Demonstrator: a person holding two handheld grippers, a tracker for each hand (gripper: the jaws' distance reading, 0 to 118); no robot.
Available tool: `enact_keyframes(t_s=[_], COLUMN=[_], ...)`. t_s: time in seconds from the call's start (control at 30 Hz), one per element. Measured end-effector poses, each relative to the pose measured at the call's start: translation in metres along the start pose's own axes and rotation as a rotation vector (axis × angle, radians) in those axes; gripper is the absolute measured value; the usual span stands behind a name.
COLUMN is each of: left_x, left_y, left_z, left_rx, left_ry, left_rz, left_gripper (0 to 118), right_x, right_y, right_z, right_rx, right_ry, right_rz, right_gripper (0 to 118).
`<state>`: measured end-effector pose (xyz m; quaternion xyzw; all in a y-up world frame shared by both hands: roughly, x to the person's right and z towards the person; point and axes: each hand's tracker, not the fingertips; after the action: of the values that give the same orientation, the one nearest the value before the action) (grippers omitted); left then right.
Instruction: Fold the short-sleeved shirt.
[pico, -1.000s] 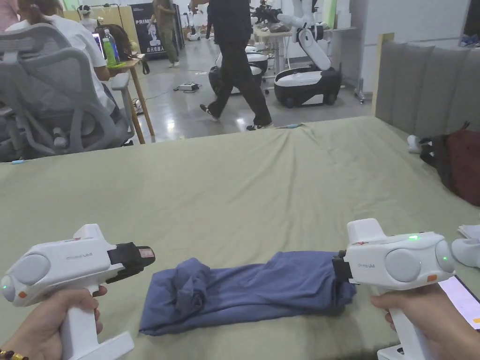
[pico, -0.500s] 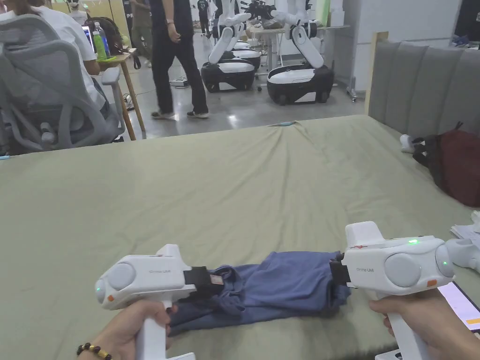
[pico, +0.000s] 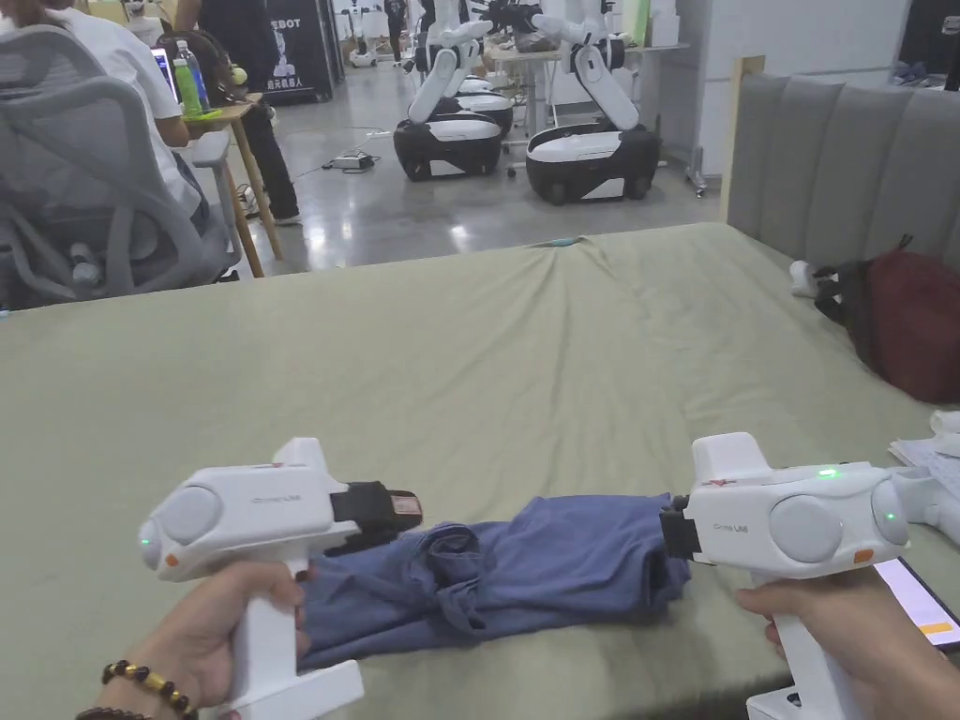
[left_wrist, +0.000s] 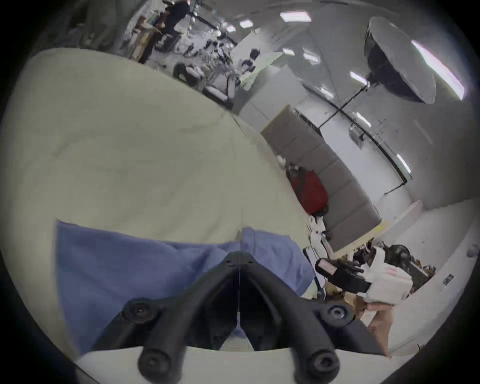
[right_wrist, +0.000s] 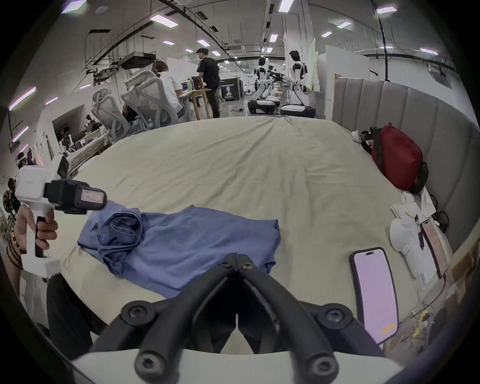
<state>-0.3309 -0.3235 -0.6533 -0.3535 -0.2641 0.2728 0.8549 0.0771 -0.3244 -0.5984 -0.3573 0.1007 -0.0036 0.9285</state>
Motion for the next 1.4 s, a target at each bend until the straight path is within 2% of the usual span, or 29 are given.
enact_keyframes(t_s=[0.17, 0.37, 0.4, 0.47, 0.5, 0.57, 0.67, 0.7, 0.77, 0.8, 0.83, 0.87, 0.9, 0.93, 1.0, 1.03, 1.13, 1.17, 1.2, 1.3, 1.4], left_x=[-0.025, -0.032, -0.034, -0.037, -0.040, -0.049, -0.067, -0.071, -0.085, -0.095, -0.095, -0.098, -0.102, -0.079, -0.074, -0.075, -0.084, -0.086, -0.074, -0.095, -0.116], left_y=[-0.004, -0.018, -0.016, -0.017, -0.020, -0.022, -0.026, -0.030, -0.040, -0.041, -0.041, -0.038, -0.034, -0.045, -0.044, -0.041, -0.034, -0.036, -0.043, -0.048, -0.046], left_z=[0.050, 0.061, 0.059, 0.055, 0.057, 0.058, 0.041, 0.036, 0.026, 0.022, 0.020, 0.019, 0.019, 0.029, 0.036, 0.042, 0.068, 0.077, 0.089, 0.115, 0.130], left_rx=[0.050, 0.069, 0.074, 0.071, 0.069, 0.111, 0.050, 0.022, 0.013, 0.050, 0.044, 0.036, 0.025, 0.032, 0.083, 0.093, 0.111, 0.090, 0.101, 0.135, 0.153], left_ry=[0.064, 0.093, 0.098, 0.144, 0.174, 0.168, 0.200, 0.182, 0.138, 0.143, 0.145, 0.142, 0.115, 0.061, 0.093, 0.093, 0.069, 0.031, 0.059, 0.206, 0.250], left_rz=[0.045, 0.071, 0.064, 0.057, 0.059, 0.060, 0.145, 0.164, 0.163, 0.112, 0.106, 0.126, 0.142, 0.136, 0.012, 0.005, 0.020, 0.106, 0.097, 0.075, 0.125], left_gripper=[0, 1, 24, 94, 118, 105, 106, 102, 79, 59, 44, 24, 11, 11, 11, 11, 11, 11, 11, 11, 11], right_x=[-0.014, -0.028, -0.029, -0.030, -0.030, -0.028, -0.026, -0.024, -0.023, -0.022, -0.022, -0.022, -0.022, -0.023, -0.024, -0.025, -0.027, -0.029, -0.030, -0.033, -0.038], right_y=[0.002, 0.003, 0.002, 0.002, 0.002, 0.001, 0.000, -0.001, -0.002, -0.002, -0.002, -0.002, -0.002, -0.001, -0.001, 0.000, 0.001, 0.002, 0.002, 0.002, 0.002], right_z=[-0.005, -0.010, -0.010, -0.009, -0.008, -0.008, -0.007, -0.007, -0.006, -0.006, -0.006, -0.007, -0.007, -0.008, -0.007, -0.007, -0.010, -0.010, -0.011, -0.012, -0.014], right_rx=[0.009, 0.000, 0.000, -0.002, -0.002, -0.003, -0.004, -0.004, -0.004, -0.006, -0.008, -0.009, -0.012, -0.013, -0.015, -0.014, -0.015, -0.014, -0.013, -0.009, -0.012], right_ry=[0.035, 0.063, 0.066, 0.070, 0.072, 0.073, 0.059, 0.055, 0.053, 0.054, 0.053, 0.049, 0.044, 0.043, 0.047, 0.049, 0.050, 0.050, 0.053, 0.067, 0.073], right_rz=[-0.001, 0.025, 0.027, 0.031, 0.031, 0.027, 0.020, 0.019, 0.012, 0.010, 0.011, 0.015, 0.020, 0.022, 0.022, 0.021, 0.027, 0.029, 0.029, 0.026, 0.034], right_gripper=[0, 0, 0, 0, 0, 0, 0, 0, 0, 0, 0, 0, 0, 0, 0, 0, 0, 0, 0, 0, 0])
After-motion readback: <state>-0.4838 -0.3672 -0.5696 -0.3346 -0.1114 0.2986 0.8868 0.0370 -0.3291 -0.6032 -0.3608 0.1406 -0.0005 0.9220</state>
